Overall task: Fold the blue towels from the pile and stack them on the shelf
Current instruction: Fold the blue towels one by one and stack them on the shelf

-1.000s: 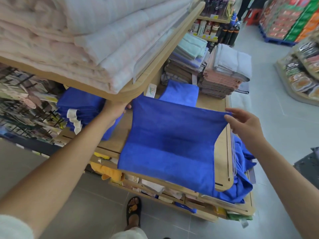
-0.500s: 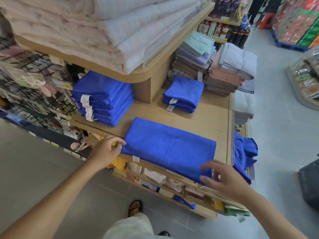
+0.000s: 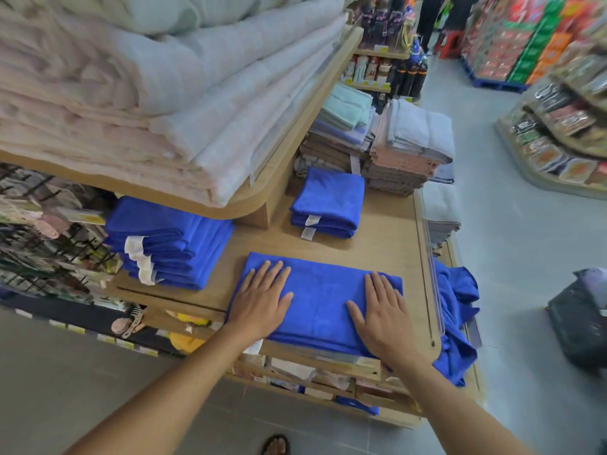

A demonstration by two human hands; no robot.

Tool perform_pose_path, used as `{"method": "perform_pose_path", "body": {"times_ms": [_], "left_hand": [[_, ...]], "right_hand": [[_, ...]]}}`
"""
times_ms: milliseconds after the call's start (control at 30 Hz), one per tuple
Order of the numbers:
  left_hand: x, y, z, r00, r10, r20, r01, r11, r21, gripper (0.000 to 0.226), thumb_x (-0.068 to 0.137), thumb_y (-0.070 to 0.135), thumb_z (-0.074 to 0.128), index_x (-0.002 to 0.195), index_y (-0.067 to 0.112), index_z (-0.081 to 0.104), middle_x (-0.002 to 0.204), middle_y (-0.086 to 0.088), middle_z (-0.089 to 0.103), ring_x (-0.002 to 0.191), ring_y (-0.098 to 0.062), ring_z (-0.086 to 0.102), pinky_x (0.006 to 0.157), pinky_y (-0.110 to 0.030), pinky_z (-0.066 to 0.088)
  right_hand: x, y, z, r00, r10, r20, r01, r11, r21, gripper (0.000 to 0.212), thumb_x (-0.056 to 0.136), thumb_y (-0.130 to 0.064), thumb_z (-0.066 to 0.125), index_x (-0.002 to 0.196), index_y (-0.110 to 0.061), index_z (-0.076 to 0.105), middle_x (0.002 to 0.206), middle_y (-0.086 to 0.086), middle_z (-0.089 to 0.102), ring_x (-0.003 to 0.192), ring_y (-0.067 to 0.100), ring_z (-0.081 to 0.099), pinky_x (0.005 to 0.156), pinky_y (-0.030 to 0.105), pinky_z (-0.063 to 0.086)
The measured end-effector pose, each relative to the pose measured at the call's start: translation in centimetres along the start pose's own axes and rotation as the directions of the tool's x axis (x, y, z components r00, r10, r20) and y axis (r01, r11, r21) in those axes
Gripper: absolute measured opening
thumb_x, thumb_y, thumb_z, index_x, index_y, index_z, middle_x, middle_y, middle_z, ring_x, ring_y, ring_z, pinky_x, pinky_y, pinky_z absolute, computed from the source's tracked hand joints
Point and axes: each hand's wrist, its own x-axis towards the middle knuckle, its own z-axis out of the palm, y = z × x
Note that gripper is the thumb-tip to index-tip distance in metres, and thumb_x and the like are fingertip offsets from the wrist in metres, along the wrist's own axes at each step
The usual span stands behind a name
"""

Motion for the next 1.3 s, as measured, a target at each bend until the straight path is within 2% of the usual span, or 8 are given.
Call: {"method": "perform_pose_path", "body": {"times_ms": [233, 400, 533, 667, 867, 967, 1200, 1300], "left_hand": [[4.3, 0.7, -0.6, 1.000, -0.010, 0.018, 0.010, 1.000, -0.011, 0.067, 0.105, 0.054, 0.019, 0.163, 0.023, 0.007, 0.171, 0.002, 0.002, 0.157, -0.019, -0.006, 0.127, -0.045, -0.001], [2.9, 2.8, 0.6, 0.981, 0.194, 0.003, -0.194, 0.981, 0.020, 0.077, 0.096, 0.065, 0.009, 0.163, 0.025, 0.004, 0.171, 0.004, -0.003, 0.156, -0.016, -0.012, 0.127, -0.048, -0.003], [2.6, 3.7, 1.4, 0.974, 0.225, 0.015, -0.225, 0.973, 0.041, 0.081, 0.092, 0.068, 0.001, 0.162, 0.028, 0.002, 0.170, 0.006, -0.003, 0.156, -0.015, -0.012, 0.126, -0.049, -0.007], [2.8, 3.5, 1.6, 0.971, 0.237, 0.014, -0.237, 0.970, 0.046, 0.082, 0.091, 0.069, -0.001, 0.162, 0.028, 0.001, 0.170, 0.006, -0.003, 0.156, -0.015, -0.012, 0.125, -0.048, -0.011], [2.9, 3.7, 1.9, 0.976, 0.219, 0.010, -0.219, 0.975, 0.037, 0.080, 0.094, 0.068, 0.002, 0.162, 0.026, -0.002, 0.170, 0.005, -0.006, 0.156, -0.016, -0.013, 0.123, -0.048, -0.013], [3.3, 4.9, 2.1, 0.976, 0.217, 0.029, -0.218, 0.976, 0.018, 0.079, 0.096, 0.068, 0.006, 0.162, 0.025, -0.002, 0.170, 0.005, -0.007, 0.156, -0.016, -0.015, 0.123, -0.049, -0.014], [4.2, 9.8, 2.3, 0.955, 0.298, 0.009, -0.298, 0.955, 0.005, 0.076, 0.099, 0.063, 0.013, 0.162, 0.022, 0.007, 0.171, 0.001, 0.004, 0.157, -0.022, -0.004, 0.125, -0.051, -0.005], [4.1, 9.8, 1.3, 0.952, 0.305, -0.030, -0.307, 0.947, -0.099, 0.069, 0.101, 0.059, 0.020, 0.160, 0.023, 0.020, 0.169, 0.003, 0.014, 0.157, -0.019, 0.004, 0.126, -0.049, 0.001]], "right_hand": [[4.2, 1.0, -1.2, 1.000, 0.011, -0.004, -0.011, 1.000, 0.024, 0.077, 0.102, -0.064, 0.021, 0.163, -0.018, 0.020, 0.171, -0.001, 0.017, 0.158, 0.016, 0.011, 0.128, 0.035, 0.011], [0.4, 0.4, -1.6, 0.927, 0.334, -0.172, -0.312, 0.939, 0.144, 0.072, 0.101, -0.054, 0.040, 0.156, -0.008, 0.029, 0.153, 0.012, 0.046, 0.138, 0.029, 0.045, 0.117, 0.042, 0.037], [1.1, 0.2, -2.9, 0.889, 0.457, -0.015, -0.449, 0.879, 0.162, 0.063, 0.094, -0.044, 0.059, 0.141, -0.004, 0.043, 0.132, 0.015, 0.058, 0.118, 0.031, 0.057, 0.098, 0.040, 0.049], [3.8, 0.0, -6.0, 0.779, 0.569, 0.265, -0.623, 0.651, 0.434, 0.028, 0.084, -0.022, 0.072, 0.097, -0.008, 0.052, 0.091, 0.008, 0.060, 0.074, 0.021, 0.055, 0.067, 0.035, 0.044], [3.8, 0.8, -8.5, 0.662, 0.475, 0.580, -0.724, 0.206, 0.658, 0.050, 0.082, -0.031, 0.083, 0.121, -0.007, 0.062, 0.119, 0.010, 0.066, 0.114, 0.031, 0.063, 0.106, 0.044, 0.050], [2.9, 1.0, -10.5, 0.673, 0.405, 0.619, -0.708, 0.108, 0.698, 0.053, 0.080, -0.034, 0.085, 0.122, -0.013, 0.062, 0.123, 0.008, 0.066, 0.114, 0.030, 0.063, 0.102, 0.043, 0.052], [3.7, -0.7, -14.5, 0.886, 0.376, 0.273, -0.389, 0.279, 0.878, 0.018, 0.089, -0.019, 0.073, 0.107, -0.016, 0.073, 0.106, 0.011, 0.077, 0.101, 0.032, 0.074, 0.091, 0.049, 0.060], [4.1, -3.0, -14.2, 0.912, 0.358, 0.198, -0.341, 0.397, 0.852, 0.016, 0.089, -0.013, 0.070, 0.101, -0.023, 0.066, 0.101, 0.007, 0.074, 0.092, 0.024, 0.073, 0.064, 0.036, 0.061]]}}
